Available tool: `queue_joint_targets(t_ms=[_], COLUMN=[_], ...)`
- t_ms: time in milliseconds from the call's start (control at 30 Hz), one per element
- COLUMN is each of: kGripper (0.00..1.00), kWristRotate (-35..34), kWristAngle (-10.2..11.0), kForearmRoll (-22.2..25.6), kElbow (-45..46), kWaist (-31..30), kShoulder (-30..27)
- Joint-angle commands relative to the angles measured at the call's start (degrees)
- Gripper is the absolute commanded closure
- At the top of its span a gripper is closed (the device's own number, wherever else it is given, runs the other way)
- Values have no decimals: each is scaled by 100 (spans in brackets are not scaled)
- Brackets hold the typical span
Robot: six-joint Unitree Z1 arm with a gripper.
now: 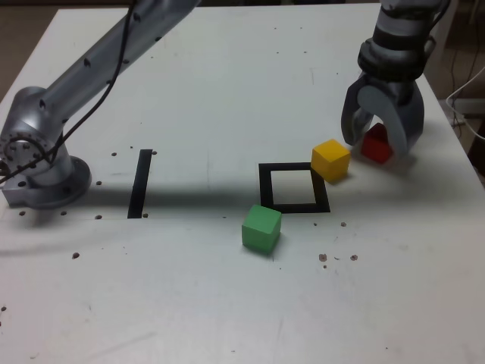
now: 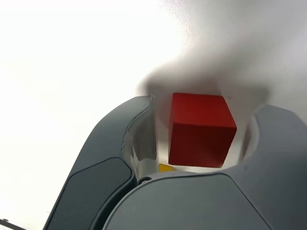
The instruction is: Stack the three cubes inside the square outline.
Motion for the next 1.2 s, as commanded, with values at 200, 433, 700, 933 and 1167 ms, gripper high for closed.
queue_joint_targets(t_ms=[200, 433, 700, 933, 1167], kGripper=[57, 65, 70, 70, 68], kWristRotate=[-7, -11, -12, -90, -380], kWristAngle=[91, 48, 44, 378, 1001], kForearmRoll=[-89, -87, -63, -40, 14], kElbow=[-15, 79, 95, 306, 1026], kWaist=[-1, -1, -20, -219, -451], kShoulder=[12, 10, -187, -960, -1774])
